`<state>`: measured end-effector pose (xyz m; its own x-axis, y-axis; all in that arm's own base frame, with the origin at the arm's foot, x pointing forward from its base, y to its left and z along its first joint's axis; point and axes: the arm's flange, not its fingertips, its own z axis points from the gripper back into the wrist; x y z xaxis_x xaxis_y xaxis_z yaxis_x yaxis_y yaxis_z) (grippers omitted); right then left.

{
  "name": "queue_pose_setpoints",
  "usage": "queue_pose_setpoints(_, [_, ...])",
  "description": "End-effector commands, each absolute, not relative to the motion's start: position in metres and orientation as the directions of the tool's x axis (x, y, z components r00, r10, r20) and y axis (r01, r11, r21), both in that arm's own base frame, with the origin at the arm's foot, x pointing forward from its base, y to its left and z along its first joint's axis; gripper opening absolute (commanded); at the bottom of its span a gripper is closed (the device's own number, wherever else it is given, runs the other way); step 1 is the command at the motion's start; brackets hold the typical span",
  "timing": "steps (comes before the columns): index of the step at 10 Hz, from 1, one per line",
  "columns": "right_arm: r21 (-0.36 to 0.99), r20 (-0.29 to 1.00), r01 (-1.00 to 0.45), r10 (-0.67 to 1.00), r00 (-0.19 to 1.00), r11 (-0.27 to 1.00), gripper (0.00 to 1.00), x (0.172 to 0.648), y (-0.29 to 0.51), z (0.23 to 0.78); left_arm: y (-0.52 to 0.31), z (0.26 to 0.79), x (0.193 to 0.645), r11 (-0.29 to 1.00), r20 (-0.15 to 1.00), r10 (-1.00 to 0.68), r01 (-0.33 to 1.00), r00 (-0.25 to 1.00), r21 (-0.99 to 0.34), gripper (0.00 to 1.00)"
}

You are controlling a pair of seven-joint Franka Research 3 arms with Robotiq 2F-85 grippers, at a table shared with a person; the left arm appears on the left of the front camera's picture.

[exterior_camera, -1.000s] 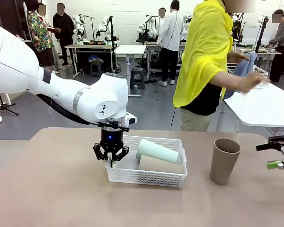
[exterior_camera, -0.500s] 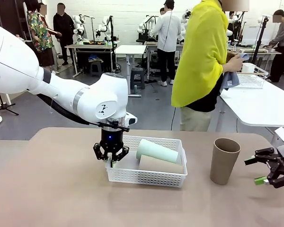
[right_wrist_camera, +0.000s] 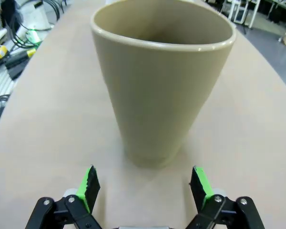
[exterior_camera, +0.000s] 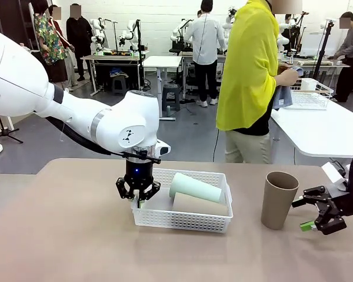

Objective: Clean and organize the cups into the basket.
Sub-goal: Pick up the Reusable plastic cup from the right side of the table and stack it inside the Organizing basket in the center of the table.

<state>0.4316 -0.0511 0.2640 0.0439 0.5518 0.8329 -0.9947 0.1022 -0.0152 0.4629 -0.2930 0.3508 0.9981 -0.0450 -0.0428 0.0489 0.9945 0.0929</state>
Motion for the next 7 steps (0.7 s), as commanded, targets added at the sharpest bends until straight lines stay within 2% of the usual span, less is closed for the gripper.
queue_pose_setpoints(1, [-0.005,0.855,-0.994,0.516,0.054,0.111,1.0,0.443,-0.043,0.263,-0.292,0.351,0.463,0.993,-0.035,-0.06,0.063,0.998,0.1,0.03])
queue_pose_setpoints(7, [-0.001,0.865,-0.992,0.498,0.062,0.124,1.0,0.459,-0.032,0.261,-0.292,0.351,0.463,0.993,-0.035,-0.06,0.063,0.998,0.1,0.03])
